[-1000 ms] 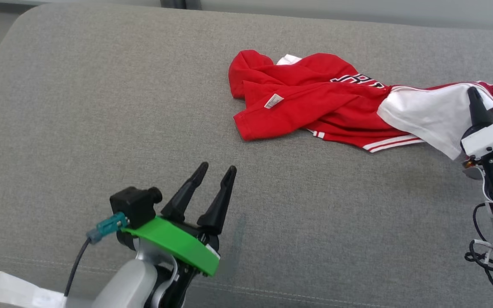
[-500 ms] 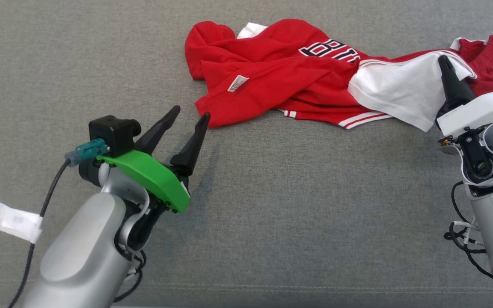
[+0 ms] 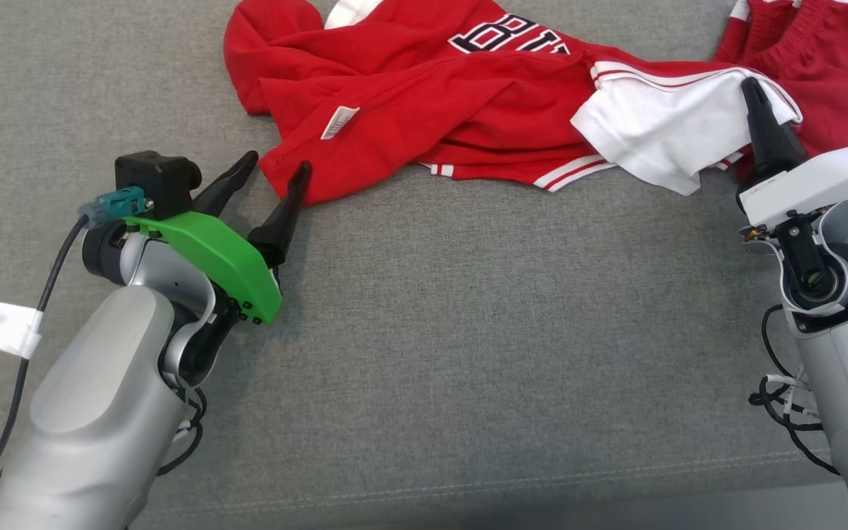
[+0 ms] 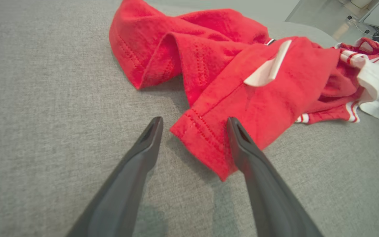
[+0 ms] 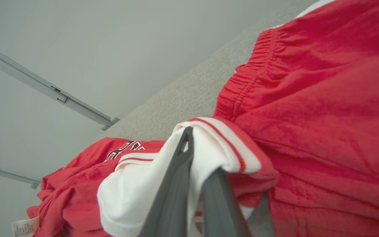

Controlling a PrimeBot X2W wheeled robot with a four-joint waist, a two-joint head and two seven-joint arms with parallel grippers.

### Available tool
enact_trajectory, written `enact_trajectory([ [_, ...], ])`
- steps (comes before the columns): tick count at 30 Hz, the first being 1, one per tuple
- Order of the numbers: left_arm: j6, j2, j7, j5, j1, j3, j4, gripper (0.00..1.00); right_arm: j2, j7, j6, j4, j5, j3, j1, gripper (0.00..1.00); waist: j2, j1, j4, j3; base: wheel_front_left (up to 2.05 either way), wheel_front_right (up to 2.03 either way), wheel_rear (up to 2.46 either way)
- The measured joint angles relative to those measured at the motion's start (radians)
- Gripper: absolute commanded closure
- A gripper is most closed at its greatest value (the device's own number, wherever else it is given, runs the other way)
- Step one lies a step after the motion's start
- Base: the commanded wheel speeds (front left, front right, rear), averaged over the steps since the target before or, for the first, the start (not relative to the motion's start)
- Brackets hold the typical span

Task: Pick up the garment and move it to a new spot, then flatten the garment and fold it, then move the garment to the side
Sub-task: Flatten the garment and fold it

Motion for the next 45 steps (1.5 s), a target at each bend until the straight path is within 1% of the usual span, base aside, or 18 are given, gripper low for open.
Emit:
enact_trajectory([
  [8, -0.001, -0.011, -0.02, -0.001, -0.041, -0.032, 0.051, 0.01, -0.001, -0.022, 0.0, 0.003, 0.0, -0.018, 0.001, 1.0, 0.0, 0.0, -0.02, 0.028, 0.0, 0.0, 0.0],
  [11, -0.001, -0.023, -0.03, -0.002, -0.054, -0.064, 0.053, 0.27, -0.007, -0.03, 0.0, 0.006, 0.0, -0.027, 0.003, 1.0, 0.0, 0.0, -0.012, 0.029, 0.0, 0.0, 0.0],
  [14, -0.001, -0.03, -0.049, -0.011, -0.06, -0.092, 0.052, 0.42, -0.006, -0.032, 0.0, 0.012, 0.0, -0.028, 0.003, 1.0, 0.0, 0.0, -0.003, 0.028, 0.0, 0.0, 0.0],
  [15, -0.001, -0.03, -0.054, -0.012, -0.061, -0.1, 0.05, 0.42, -0.007, -0.032, 0.0, 0.012, 0.0, -0.028, 0.004, 1.0, 0.0, 0.0, 0.0, 0.027, 0.0, 0.0, 0.0],
  [17, -0.001, -0.03, -0.064, -0.013, -0.062, -0.117, 0.05, 0.36, -0.007, -0.033, 0.0, 0.015, 0.0, -0.029, 0.005, 1.0, 0.0, 0.0, 0.006, 0.026, 0.0, 0.0, 0.0],
  [19, -0.001, -0.03, -0.076, -0.019, -0.062, -0.128, 0.05, 0.35, -0.007, -0.037, 0.0, 0.018, 0.0, -0.031, 0.009, 1.0, 0.0, 0.0, 0.013, 0.024, 0.0, 0.0, 0.0],
  [21, -0.001, -0.029, -0.089, -0.021, -0.062, -0.138, 0.052, 0.29, -0.008, -0.04, 0.0, 0.022, 0.0, -0.032, 0.009, 1.0, 0.0001, 0.0, 0.019, 0.02, 0.0, 0.0, 0.0],
  [22, -0.001, -0.028, -0.09, -0.025, -0.062, -0.142, 0.053, 0.23, -0.008, -0.04, 0.0, 0.023, 0.0, -0.032, 0.009, 1.0, 0.0, 0.0, 0.022, 0.018, 0.0, 0.0, 0.0],
  [25, -0.001, -0.026, -0.107, -0.03, -0.062, -0.159, 0.058, 0.28, -0.008, -0.04, 0.0, 0.028, 0.0, -0.031, 0.01, 1.0, 0.0, 0.0, 0.03, 0.011, 0.0, 0.0, 0.0],
  [26, -0.001, -0.024, -0.109, -0.033, -0.062, -0.163, 0.06, 0.28, -0.007, -0.04, 0.001, 0.03, 0.0, -0.03, 0.01, 1.0, 0.0, 0.0, 0.032, 0.009, 0.0, 0.0, 0.0],
  [28, -0.001, -0.018, -0.116, -0.038, -0.062, -0.169, 0.063, 0.35, -0.007, -0.04, 0.007, 0.032, 0.0, -0.026, 0.01, 1.0, 0.0, 0.0, 0.035, 0.003, 0.0, 0.0, 0.0],
  [33, -0.001, -0.011, -0.134, -0.046, -0.066, -0.189, 0.069, 0.33, -0.006, -0.04, 0.007, 0.033, 0.0, -0.021, 0.01, 1.0, 0.0, 0.0, 0.037, -0.003, 0.0, 0.0, 0.0],
  [37, -0.001, -0.011, -0.147, -0.064, -0.073, -0.207, 0.076, 0.38, -0.002, -0.04, 0.008, 0.035, 0.0, -0.02, 0.01, 1.0, 0.0, 0.0, 0.036, -0.006, 0.0, 0.0, 0.0],
  [40, -0.001, -0.01, -0.151, -0.077, -0.079, -0.219, 0.081, 0.51, -0.002, -0.04, 0.008, 0.038, 0.0, -0.02, 0.011, 1.0, 0.0, 0.0, 0.033, -0.008, 0.0, 0.0, 0.0],
  [42, -0.001, -0.01, -0.16, -0.081, -0.083, -0.225, 0.086, 0.57, -0.002, -0.04, 0.008, 0.04, 0.0, -0.02, 0.014, 1.0, 0.0, 0.0, 0.032, -0.01, 0.0, 0.0, 0.0],
  [43, -0.001, -0.009, -0.16, -0.082, -0.084, -0.229, 0.087, 0.67, -0.002, -0.04, 0.008, 0.041, 0.0, -0.02, 0.015, 1.0, 0.0, 0.0, 0.031, -0.011, 0.0, 0.0, 0.0],
  [44, -0.001, -0.009, -0.16, -0.084, -0.085, -0.235, 0.089, 0.8, -0.002, -0.04, 0.008, 0.042, 0.0, -0.02, 0.016, 1.0, 0.0, 0.0, 0.03, -0.012, 0.0, 0.0, 0.0],
  [45, -0.001, -0.009, -0.162, -0.089, -0.086, -0.239, 0.091, 0.97, -0.002, -0.04, 0.008, 0.042, 0.0, -0.02, 0.019, 1.0, 0.0, 0.0, 0.03, -0.013, 0.0, 0.0, 0.0],
])
